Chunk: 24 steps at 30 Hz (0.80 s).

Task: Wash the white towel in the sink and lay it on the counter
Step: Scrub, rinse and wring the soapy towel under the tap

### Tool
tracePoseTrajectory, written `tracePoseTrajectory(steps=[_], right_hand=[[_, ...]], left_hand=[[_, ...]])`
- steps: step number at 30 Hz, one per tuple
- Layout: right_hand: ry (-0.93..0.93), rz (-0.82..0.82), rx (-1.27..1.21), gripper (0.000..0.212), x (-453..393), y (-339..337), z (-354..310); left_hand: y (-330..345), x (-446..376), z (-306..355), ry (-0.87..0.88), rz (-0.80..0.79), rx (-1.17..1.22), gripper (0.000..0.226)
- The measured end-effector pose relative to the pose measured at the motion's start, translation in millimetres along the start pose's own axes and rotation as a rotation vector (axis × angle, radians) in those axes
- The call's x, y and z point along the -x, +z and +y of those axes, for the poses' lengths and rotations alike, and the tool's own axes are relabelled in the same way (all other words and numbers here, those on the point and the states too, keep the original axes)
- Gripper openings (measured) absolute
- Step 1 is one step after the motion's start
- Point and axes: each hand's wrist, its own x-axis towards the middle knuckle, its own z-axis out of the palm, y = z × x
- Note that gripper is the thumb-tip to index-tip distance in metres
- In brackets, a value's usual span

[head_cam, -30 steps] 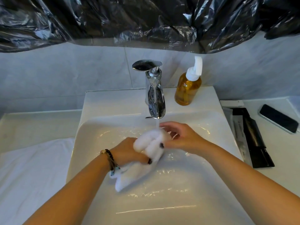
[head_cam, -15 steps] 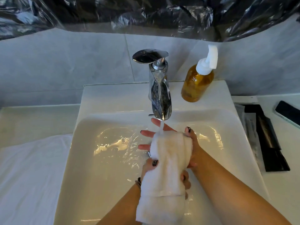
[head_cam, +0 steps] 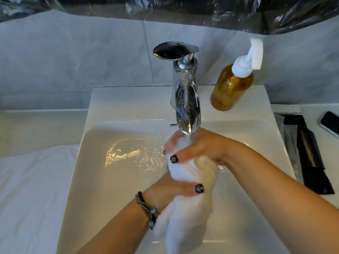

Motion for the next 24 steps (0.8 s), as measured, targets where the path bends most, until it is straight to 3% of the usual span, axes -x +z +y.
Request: tracePoseTrajectory(steps=[6,11,16,17,21,24], right_hand=[[-0.184,0.218,0.292,0.020,13.0,26.0,-13.9],[-0.065,0.636,0.321,0.014,4.5,43.1,3.3],[-0.031,0.797,0.408,0.019,-5.2,50.8,15.1],[-0.022,0.800,0.381,0.015,-7.7,48.4,16.6],[-0.153,0.716,0.279,0.039,-2.8,34.9,16.4],[-0.306,0.877,0.314,0.037,35.2,31.7,26.2]], left_hand=[[3.1,7.7,12.2,0.145,0.264,-0.384,0.053],[7.5,-3.0,4.5,0.234,0.508,-0.499,0.033],[8.3,-12.4,-4.6,0.185,0.649,-0.817,0.014],[9.4,-14.5,-4.9,0.161,0.691,-0.787,0.019],[20.0,-18.7,1.6,0.082,0.822,-0.534,0.043],[19.5,-19.1,11.6,0.018,0.939,-0.100,0.040]])
